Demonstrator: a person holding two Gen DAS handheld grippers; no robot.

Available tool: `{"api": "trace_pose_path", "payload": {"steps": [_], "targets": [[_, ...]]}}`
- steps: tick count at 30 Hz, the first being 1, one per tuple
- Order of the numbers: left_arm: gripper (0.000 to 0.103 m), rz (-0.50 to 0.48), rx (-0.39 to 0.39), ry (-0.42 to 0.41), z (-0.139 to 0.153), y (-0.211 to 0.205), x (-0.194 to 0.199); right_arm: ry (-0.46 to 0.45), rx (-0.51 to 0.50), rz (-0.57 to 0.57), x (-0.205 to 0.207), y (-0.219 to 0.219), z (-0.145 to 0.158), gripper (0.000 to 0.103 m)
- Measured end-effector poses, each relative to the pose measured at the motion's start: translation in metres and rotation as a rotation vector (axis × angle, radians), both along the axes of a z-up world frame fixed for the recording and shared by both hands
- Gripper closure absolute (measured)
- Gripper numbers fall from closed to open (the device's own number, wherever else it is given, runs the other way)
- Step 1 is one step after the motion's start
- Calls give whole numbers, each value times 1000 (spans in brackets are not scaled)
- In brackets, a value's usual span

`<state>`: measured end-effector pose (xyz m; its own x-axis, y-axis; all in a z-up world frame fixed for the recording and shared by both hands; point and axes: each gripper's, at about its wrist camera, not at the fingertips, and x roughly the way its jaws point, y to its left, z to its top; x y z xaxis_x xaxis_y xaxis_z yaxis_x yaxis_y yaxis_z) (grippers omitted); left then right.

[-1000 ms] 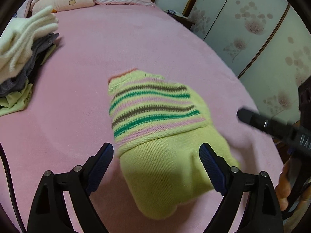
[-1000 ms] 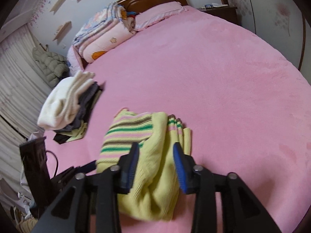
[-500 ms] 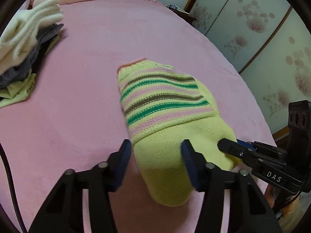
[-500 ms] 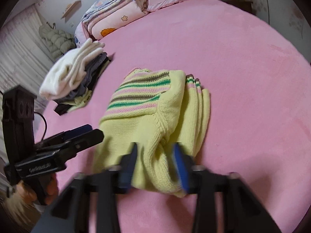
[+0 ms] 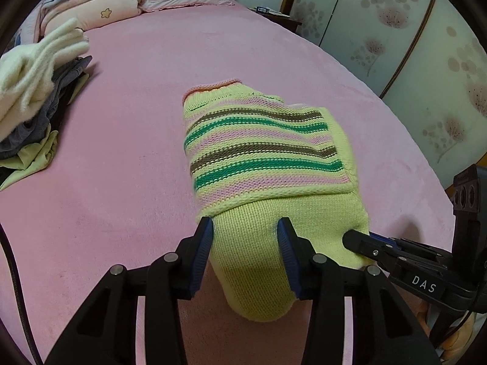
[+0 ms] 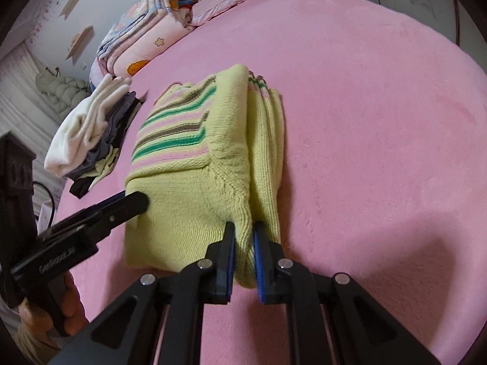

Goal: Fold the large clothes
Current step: 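Press and straighten the folded bundle with both tools, then release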

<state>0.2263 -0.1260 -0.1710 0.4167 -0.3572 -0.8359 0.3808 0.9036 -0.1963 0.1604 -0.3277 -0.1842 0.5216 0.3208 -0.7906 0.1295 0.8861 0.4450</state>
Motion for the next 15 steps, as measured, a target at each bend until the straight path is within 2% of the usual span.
{"api": "trace_pose_path", "payload": {"steps": [5,6,9,11,15], "targets": [[58,8,26,-16,6,-3,-8,0,-20,22,0,1,10,92],[57,6,36,-20,8,-4,-11,-3,-27,29,-1,2,13,89],[40,7,65,-34,16,-6,-19,-10,-64,41,-2,9,24,86],[30,12,70,-52,25,-5,-25,-10,-72,43,-4,12,30,81],[23,23,70,-83,45,-3,-38,-26,-68,24,-11,14,46,59]]}}
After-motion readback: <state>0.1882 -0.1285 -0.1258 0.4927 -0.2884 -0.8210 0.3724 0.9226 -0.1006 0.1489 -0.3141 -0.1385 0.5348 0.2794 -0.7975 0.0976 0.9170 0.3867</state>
